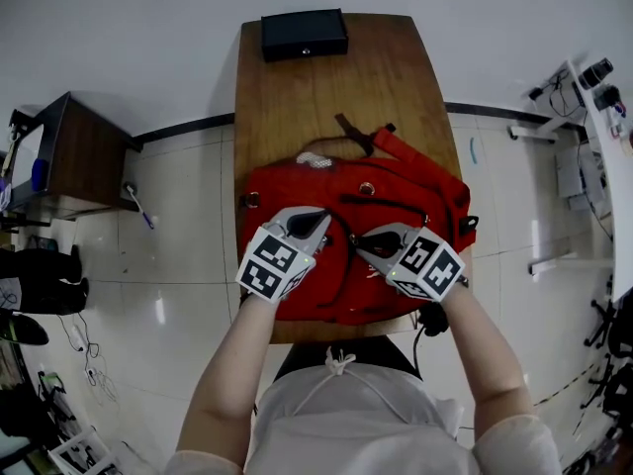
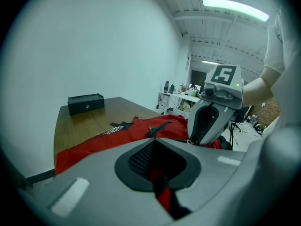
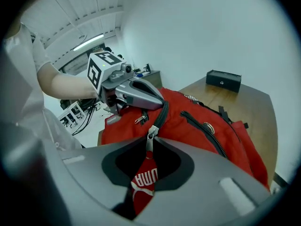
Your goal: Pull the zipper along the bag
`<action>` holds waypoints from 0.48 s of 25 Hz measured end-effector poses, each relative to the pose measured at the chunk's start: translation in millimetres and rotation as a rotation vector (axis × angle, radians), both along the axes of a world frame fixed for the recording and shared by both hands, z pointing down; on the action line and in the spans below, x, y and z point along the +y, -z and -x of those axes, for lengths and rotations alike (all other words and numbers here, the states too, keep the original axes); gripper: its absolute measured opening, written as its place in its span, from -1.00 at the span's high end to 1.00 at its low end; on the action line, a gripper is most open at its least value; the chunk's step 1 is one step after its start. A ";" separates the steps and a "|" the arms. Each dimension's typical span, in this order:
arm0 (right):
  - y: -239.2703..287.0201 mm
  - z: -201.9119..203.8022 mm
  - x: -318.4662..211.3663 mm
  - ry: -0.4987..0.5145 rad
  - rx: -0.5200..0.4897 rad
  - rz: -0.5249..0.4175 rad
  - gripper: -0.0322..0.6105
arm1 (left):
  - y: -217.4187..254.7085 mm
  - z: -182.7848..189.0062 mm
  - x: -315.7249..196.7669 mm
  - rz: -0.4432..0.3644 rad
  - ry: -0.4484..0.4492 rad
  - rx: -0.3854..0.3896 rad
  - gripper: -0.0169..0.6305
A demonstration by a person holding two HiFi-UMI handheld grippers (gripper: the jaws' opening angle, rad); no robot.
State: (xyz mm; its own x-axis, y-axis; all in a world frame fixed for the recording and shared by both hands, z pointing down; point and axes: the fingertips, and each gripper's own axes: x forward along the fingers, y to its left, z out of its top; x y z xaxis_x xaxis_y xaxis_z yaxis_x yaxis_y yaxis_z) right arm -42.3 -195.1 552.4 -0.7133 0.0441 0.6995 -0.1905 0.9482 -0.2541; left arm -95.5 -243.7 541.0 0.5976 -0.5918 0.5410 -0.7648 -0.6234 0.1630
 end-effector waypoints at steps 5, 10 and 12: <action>-3.9 -0.2 11.7 -0.093 0.007 0.006 0.74 | -0.4 1.0 3.0 0.001 -0.020 0.006 0.93; -6.7 -1.0 16.8 -0.161 0.009 0.013 0.74 | -1.0 0.8 2.4 0.007 -0.030 0.012 0.93; -9.0 -1.7 19.9 -0.186 0.005 0.031 0.74 | -0.7 0.6 2.2 0.012 -0.032 0.016 0.93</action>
